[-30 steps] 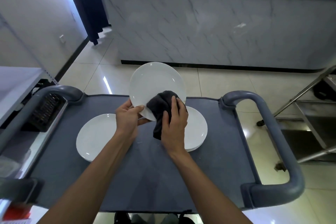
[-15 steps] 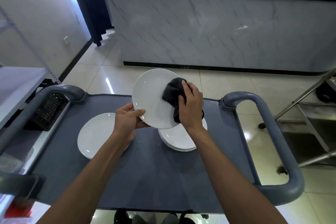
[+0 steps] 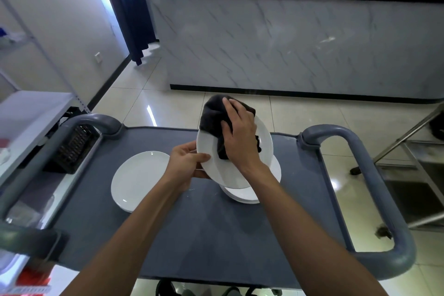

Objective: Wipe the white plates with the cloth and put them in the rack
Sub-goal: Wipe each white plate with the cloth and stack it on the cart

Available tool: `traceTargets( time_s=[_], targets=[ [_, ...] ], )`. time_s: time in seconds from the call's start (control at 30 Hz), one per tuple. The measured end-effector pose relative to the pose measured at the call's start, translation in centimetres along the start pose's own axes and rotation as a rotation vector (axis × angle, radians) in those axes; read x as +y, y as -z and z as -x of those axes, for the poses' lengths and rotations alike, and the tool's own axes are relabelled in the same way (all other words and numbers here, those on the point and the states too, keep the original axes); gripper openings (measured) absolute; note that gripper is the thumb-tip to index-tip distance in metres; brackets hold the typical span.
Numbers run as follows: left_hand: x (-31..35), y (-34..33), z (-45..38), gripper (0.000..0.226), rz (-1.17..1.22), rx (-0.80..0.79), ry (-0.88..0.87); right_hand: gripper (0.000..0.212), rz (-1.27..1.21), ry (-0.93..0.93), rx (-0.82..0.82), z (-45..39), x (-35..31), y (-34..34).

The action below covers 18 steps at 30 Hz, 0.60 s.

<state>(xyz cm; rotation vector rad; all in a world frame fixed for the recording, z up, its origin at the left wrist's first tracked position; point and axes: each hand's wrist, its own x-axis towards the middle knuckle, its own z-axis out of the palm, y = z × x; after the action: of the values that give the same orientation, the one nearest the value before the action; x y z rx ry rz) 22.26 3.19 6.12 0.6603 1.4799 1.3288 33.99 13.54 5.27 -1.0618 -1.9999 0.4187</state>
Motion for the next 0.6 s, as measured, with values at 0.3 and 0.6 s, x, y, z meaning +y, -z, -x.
traceTargets(
  time_s=[0.3,0.6],
  targets=[
    [-0.1,0.3,-0.4,0.025,-0.007,0.057,-0.035,0.058,-0.064,0.018,-0.086,1.7,-0.7,-1.2],
    [-0.1,2.4,-0.6,0.028,0.035,0.039,-0.025,0.054,-0.006,0.054,-0.055,0.9,-1.5,-2.6]
  ],
)
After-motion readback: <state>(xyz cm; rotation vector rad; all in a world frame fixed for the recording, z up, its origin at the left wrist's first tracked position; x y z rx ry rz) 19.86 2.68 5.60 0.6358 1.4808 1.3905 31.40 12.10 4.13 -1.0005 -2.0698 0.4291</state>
